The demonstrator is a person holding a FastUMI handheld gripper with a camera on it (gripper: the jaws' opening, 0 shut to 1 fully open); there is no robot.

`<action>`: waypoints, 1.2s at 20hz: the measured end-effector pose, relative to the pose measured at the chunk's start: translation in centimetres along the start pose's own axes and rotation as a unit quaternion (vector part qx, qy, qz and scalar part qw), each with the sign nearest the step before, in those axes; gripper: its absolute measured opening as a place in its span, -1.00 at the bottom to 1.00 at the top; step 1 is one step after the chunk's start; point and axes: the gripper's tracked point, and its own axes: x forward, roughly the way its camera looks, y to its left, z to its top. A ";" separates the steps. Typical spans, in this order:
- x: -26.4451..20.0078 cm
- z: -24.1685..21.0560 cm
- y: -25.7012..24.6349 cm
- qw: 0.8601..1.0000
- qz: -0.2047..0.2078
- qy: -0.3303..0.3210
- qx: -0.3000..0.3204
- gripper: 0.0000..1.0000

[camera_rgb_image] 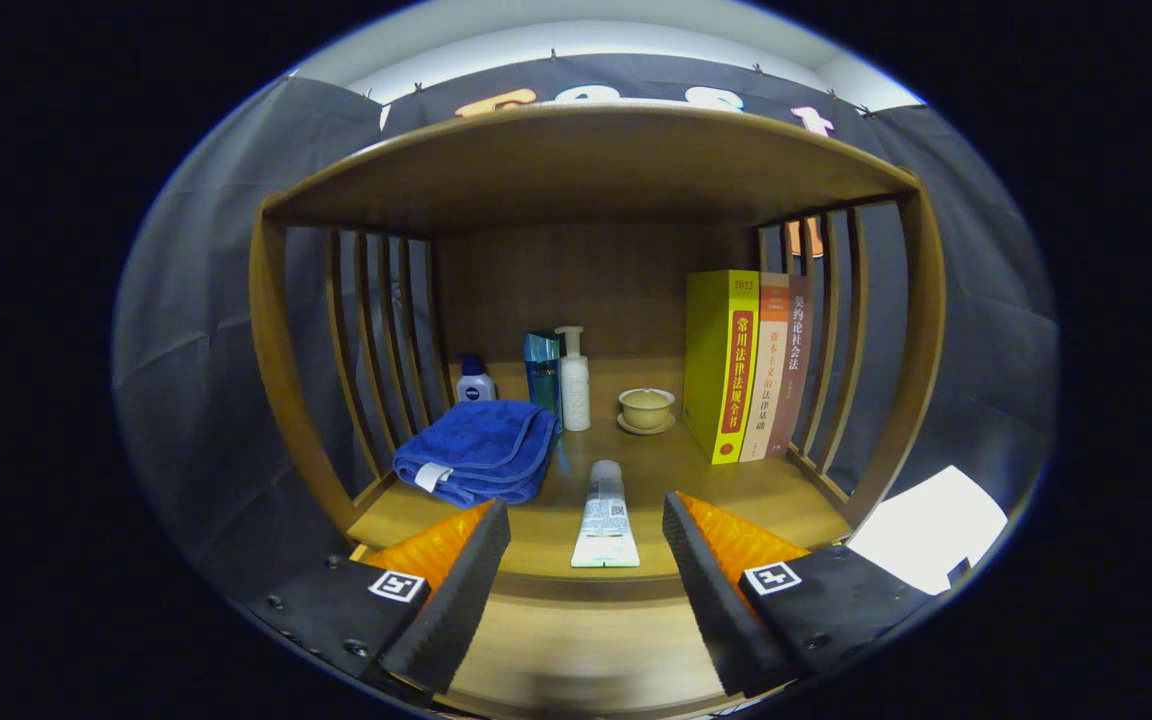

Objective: Pull open the drawer, take out the items inside it, and place them on the countertop above the cabinet.

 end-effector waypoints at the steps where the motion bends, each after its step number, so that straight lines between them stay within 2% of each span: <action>1: -1.0 -0.3 0.1 1.000 0.001 -0.003 0.002 1.00; 8: -7.4 -5.3 1.1 1.000 0.001 0.000 -0.001 1.00; 15: -12.2 -11.9 0.8 0.999 -0.010 0.029 0.027 1.00; 24: -13.3 -20.5 0.5 0.995 -0.029 0.078 0.050 0.97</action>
